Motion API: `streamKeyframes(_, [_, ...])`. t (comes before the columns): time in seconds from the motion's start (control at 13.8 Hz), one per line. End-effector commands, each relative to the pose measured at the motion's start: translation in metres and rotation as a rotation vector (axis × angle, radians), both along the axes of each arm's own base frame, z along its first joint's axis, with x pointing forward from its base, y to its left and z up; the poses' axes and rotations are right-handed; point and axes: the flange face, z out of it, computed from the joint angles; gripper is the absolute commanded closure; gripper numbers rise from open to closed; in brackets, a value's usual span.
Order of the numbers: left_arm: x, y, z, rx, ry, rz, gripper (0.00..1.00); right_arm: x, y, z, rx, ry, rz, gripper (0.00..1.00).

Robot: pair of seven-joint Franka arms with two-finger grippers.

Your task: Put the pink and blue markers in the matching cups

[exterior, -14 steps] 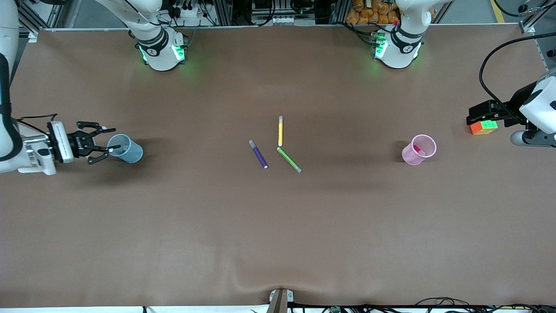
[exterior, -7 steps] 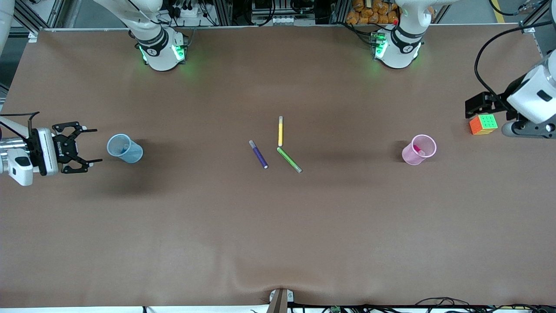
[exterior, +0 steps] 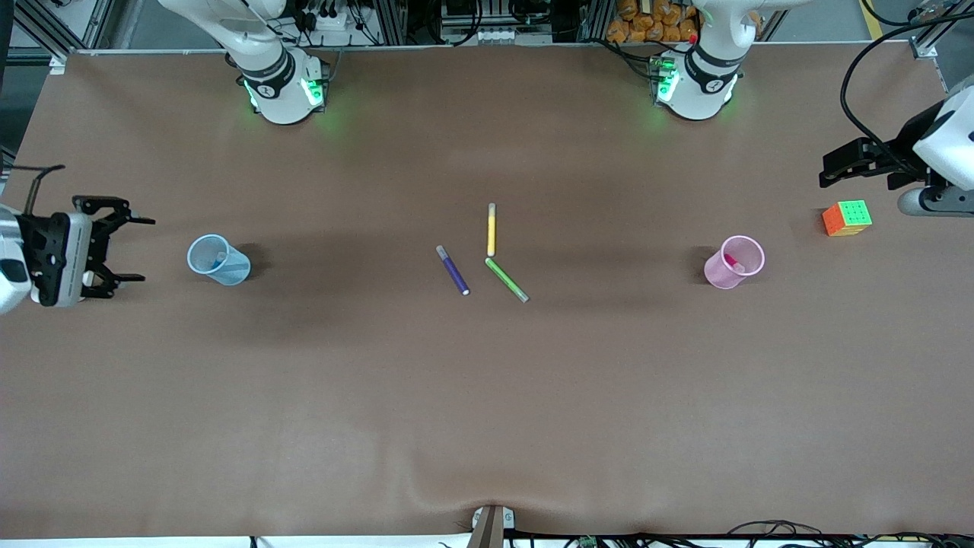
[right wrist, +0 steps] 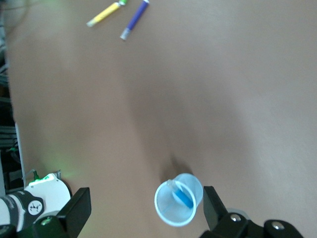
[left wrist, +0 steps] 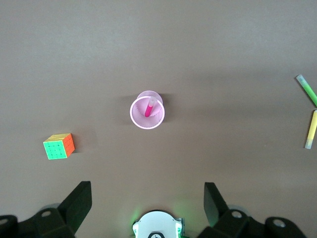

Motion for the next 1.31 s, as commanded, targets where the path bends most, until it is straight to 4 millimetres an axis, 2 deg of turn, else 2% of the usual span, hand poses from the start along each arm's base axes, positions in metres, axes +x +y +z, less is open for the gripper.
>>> streamKeyframes(0.0, [-0.007, -0.001, 0.001, -0.011, -0.020, 0.003, 0.00, -0.013, 0.016, 0.033, -0.112, -0.012, -0.112, 0.00])
streamKeyframes(0.15, [-0.006, -0.002, 0.002, -0.013, -0.048, 0.002, 0.00, -0.020, 0.023, 0.051, -0.184, -0.005, -0.232, 0.00])
streamKeyframes(0.29, [-0.006, 0.010, 0.003, -0.021, -0.052, 0.026, 0.00, -0.031, 0.034, 0.066, -0.261, 0.008, -0.363, 0.00])
streamKeyframes(0.8, [-0.003, 0.014, 0.013, -0.041, -0.096, 0.039, 0.00, -0.063, 0.028, 0.096, -0.436, 0.091, -0.901, 0.00])
streamKeyframes(0.94, [-0.003, 0.017, 0.012, -0.013, -0.097, 0.038, 0.00, -0.069, 0.025, 0.103, -0.452, 0.104, -0.987, 0.00])
streamKeyframes(1.09, [-0.002, 0.010, 0.013, -0.005, -0.099, 0.024, 0.00, -0.073, 0.025, 0.113, -0.465, 0.106, -1.088, 0.00])
streamKeyframes(1.16, [-0.002, 0.010, 0.013, -0.005, -0.098, 0.024, 0.00, -0.076, 0.030, 0.119, -0.488, 0.100, -1.140, 0.00])
streamKeyframes(1.23, [-0.001, 0.010, 0.012, -0.005, -0.096, 0.021, 0.00, -0.080, 0.046, 0.126, -0.517, 0.073, -1.162, 0.00])
